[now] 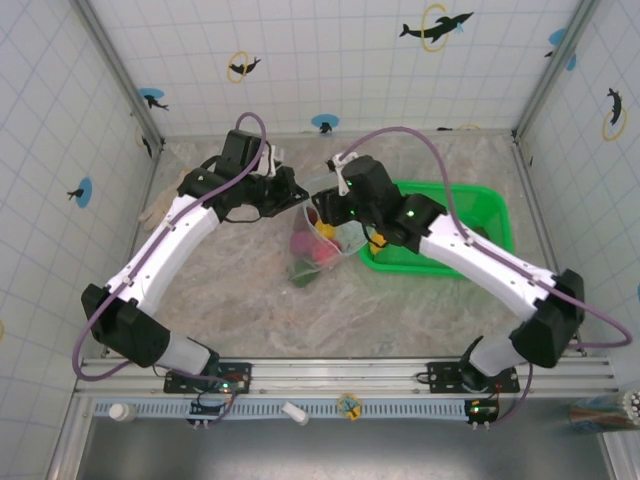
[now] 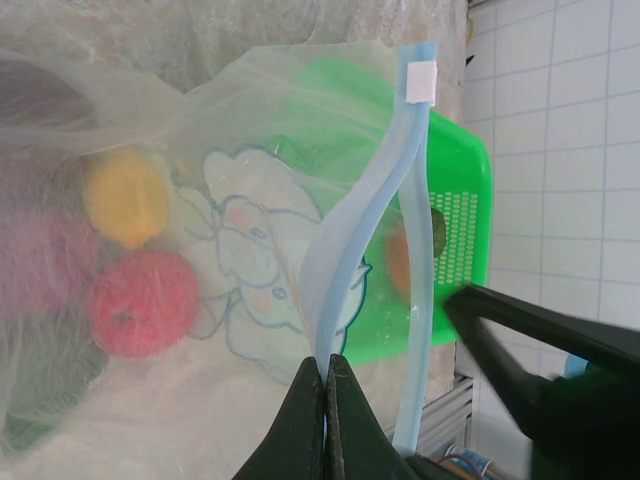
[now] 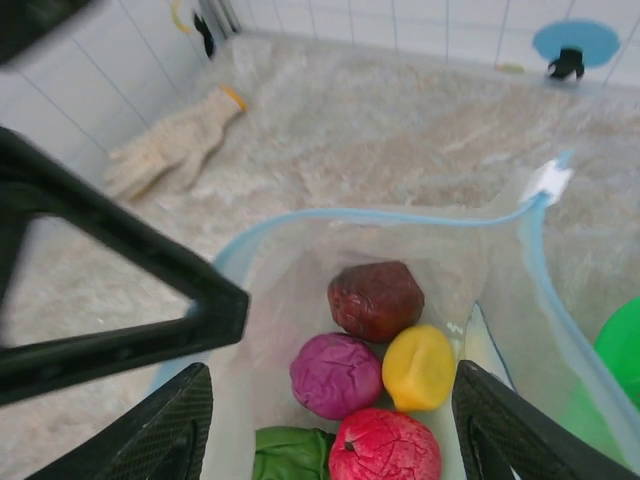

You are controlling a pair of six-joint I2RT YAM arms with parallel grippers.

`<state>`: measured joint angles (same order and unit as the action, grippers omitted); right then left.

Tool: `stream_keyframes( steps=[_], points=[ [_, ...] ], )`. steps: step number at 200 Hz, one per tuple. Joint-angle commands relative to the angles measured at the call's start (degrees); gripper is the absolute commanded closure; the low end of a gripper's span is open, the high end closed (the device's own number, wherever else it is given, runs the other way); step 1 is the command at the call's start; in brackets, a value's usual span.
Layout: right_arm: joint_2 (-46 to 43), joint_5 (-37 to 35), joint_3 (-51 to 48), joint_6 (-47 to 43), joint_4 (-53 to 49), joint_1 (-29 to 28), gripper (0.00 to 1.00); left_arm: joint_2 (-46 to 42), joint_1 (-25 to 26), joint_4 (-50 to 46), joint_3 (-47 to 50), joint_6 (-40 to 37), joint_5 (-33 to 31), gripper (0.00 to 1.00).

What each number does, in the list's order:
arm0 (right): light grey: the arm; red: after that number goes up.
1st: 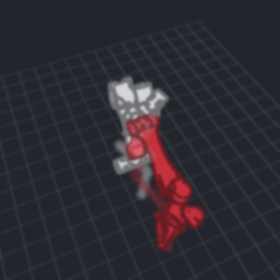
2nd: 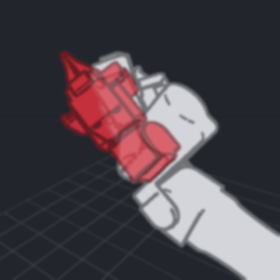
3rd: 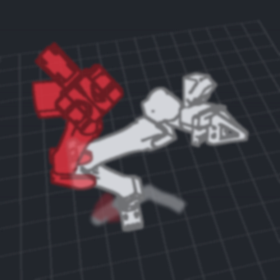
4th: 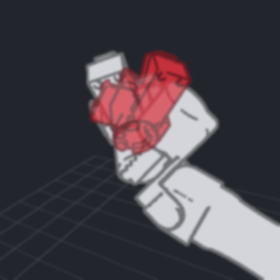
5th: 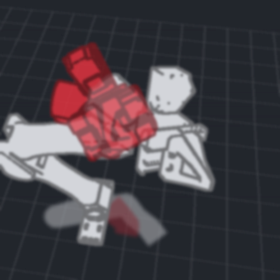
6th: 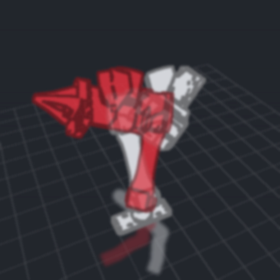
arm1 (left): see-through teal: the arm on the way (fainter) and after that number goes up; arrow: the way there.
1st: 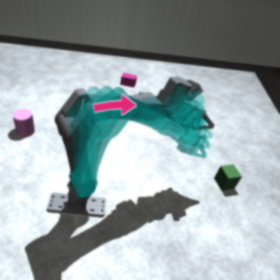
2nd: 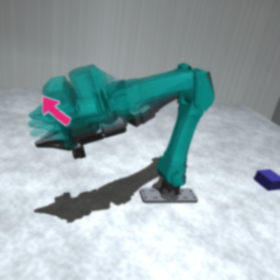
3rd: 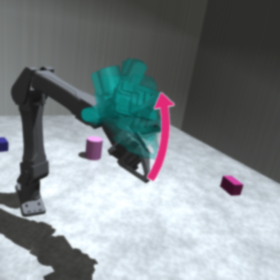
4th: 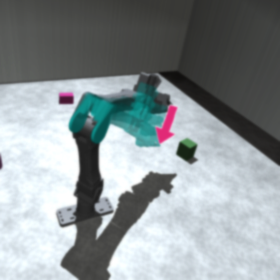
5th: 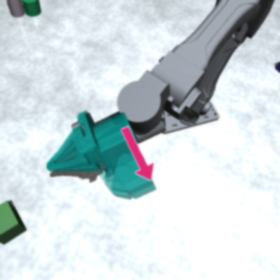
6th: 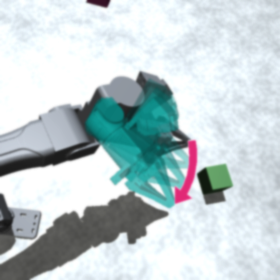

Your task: Place the food in the zip-top bag and seal the zipper

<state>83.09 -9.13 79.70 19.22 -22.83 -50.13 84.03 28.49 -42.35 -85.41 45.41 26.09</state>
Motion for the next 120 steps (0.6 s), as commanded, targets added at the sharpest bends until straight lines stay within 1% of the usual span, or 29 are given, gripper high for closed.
stream_keyframes(
  steps=[1,24,43,57,63,73,85,102,120],
  points=[
    [-7.46,-1.66,-5.54,0.21,7.8,1.32,0.37,0.56,-0.1,-0.85,-1.24,-0.76,-0.33,1.0],
    [-13.07,-0.45,-10.7,3.56,8.5,6.0,0.39,1.09,-0.21,-0.89,-1.69,-0.76,-0.22,1.0],
    [-15.82,2.47,-14.13,7.3,4.99,12.93,0.4,1.14,-0.19,-0.89,-1.96,-0.82,-0.37,1.0],
    [-17.06,3.7,-16.32,7.92,1.78,17.73,0.4,1.06,-0.19,-0.98,-1.96,-0.85,-0.54,1.0],
    [-17.15,1.39,-16.5,7.42,-0.83,19.05,0.4,1.02,-0.19,-1.0,-1.83,-0.93,-0.51,1.0],
    [-16.88,-6.13,-16.57,5.2,-5.9,19.87,0.37,1.02,-0.19,-0.98,-1.62,-1.31,-0.68,1.0],
    [-16.17,-11.82,-17.59,4.07,-9.7,21.84,0.36,0.91,-0.19,-1.38,-1.4,-2.01,-1.33,1.0],
    [-15.29,-13.1,-20.69,3.52,-10.9,26.6,0.34,0.74,-0.19,-1.09,-0.02,-2.25,-1.2,1.0],
    [-13.39,-12.02,-24.02,3.98,-11.01,32.21,0.31,0.35,-0.19,-0.55,1.32,-2.24,-0.8,1.0]
  ],
)
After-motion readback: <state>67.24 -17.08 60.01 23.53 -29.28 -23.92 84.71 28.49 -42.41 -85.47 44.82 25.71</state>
